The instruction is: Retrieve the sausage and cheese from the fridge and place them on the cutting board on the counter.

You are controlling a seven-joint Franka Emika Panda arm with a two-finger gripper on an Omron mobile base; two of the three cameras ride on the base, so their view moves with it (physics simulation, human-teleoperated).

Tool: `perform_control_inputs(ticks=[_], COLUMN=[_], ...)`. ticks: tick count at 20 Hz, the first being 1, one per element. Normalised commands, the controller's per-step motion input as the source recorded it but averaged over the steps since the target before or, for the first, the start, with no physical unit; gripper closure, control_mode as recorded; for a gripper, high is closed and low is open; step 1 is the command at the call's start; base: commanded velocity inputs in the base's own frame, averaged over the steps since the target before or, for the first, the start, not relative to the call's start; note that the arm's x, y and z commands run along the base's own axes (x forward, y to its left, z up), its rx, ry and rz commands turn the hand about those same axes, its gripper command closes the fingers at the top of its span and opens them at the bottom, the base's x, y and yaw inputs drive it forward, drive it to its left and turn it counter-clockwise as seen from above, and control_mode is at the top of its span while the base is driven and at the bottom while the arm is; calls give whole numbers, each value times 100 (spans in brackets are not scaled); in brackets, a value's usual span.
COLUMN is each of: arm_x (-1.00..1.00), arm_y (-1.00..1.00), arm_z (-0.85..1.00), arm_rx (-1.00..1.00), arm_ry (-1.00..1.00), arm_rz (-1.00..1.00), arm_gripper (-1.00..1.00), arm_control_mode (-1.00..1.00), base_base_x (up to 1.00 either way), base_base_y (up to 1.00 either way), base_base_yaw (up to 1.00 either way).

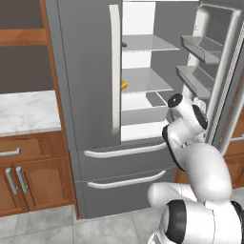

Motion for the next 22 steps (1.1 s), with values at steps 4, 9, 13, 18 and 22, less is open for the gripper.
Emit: perform_control_inputs(ticks=[4, 9, 13, 18, 22], arm_x=[0, -16, -23, -20, -21], arm_y=[-57, 25, 83, 77, 32], arm_z=[0, 3, -1, 0, -5], arm_rx=[2, 6, -5, -14, -16], arm_ry=[7, 0, 0, 7, 14], arm_rz=[-26, -4, 13, 38, 85], arm_gripper=[-100, -100, -100, -100, -100], arm_control_mode=[-100, -100, -100, -100, -100], base_base_x=[0, 0, 0, 0, 0], base_base_y=[0, 0, 0, 0, 0], base_base_yaw=[0, 0, 0, 0, 0])
